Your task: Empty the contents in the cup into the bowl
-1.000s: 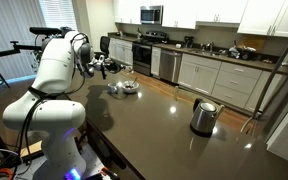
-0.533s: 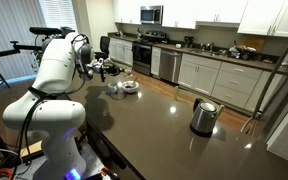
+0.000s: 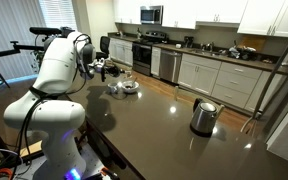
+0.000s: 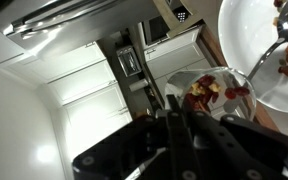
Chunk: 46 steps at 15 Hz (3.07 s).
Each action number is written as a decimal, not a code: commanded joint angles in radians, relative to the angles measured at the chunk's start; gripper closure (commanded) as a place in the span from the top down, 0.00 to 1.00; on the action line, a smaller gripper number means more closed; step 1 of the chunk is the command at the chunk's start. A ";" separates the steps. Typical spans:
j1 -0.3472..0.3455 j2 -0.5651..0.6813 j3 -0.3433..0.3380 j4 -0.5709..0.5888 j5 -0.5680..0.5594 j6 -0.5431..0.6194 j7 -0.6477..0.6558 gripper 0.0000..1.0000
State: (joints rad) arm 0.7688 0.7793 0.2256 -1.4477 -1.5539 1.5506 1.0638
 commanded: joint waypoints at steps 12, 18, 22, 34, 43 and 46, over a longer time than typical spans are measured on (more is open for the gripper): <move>0.075 -0.015 -0.033 -0.017 -0.112 -0.219 -0.007 0.03; 0.071 -0.005 -0.045 -0.021 -0.168 -0.254 -0.004 0.03; 0.021 -0.029 0.000 -0.034 -0.121 -0.165 -0.002 0.03; -0.031 -0.032 0.034 -0.034 -0.055 -0.033 -0.013 0.03; -0.042 -0.006 -0.015 -0.010 -0.083 -0.103 -0.013 0.03; -0.028 -0.007 -0.017 -0.015 -0.097 -0.136 -0.011 0.03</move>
State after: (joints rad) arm 0.7222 0.7831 0.2142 -1.4518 -1.6246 1.4604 1.0638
